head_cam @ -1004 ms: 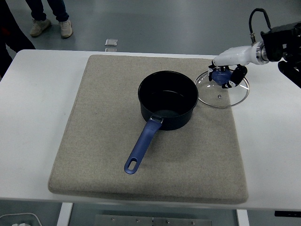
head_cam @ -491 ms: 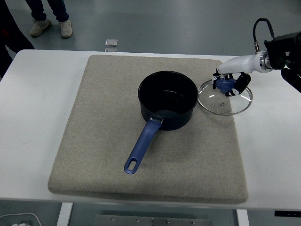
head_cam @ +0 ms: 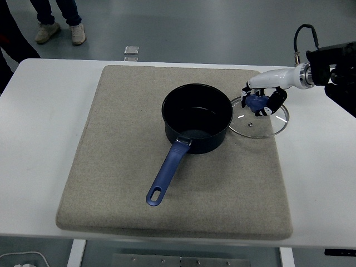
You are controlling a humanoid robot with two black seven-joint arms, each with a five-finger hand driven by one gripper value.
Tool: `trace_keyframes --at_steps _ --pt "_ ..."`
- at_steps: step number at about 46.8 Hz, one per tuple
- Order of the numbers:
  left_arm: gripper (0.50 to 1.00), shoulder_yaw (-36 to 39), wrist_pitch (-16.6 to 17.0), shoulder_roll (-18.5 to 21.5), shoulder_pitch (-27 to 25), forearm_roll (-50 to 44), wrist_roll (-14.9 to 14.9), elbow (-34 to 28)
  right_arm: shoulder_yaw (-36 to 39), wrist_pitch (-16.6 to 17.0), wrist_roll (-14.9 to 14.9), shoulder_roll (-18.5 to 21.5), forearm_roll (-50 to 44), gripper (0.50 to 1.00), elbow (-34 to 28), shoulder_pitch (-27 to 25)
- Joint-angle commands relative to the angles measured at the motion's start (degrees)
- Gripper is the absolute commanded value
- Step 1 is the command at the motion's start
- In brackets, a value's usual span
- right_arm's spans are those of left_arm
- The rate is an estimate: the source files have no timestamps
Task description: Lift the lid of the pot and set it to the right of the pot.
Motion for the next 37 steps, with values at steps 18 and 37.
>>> trace_keyframes --at_steps 18,37 --pt "1.000 0.0 0.0 0.0 0.0 0.0 0.0 0.0 1.7 -0.1 0.0 0.5 0.7 0.500 0.4 -0.9" --pt "1.000 0.0 0.0 0.0 0.0 0.0 0.0 0.0 1.8 0.8 0.0 0.4 4.5 0.797 0.5 -1.0"
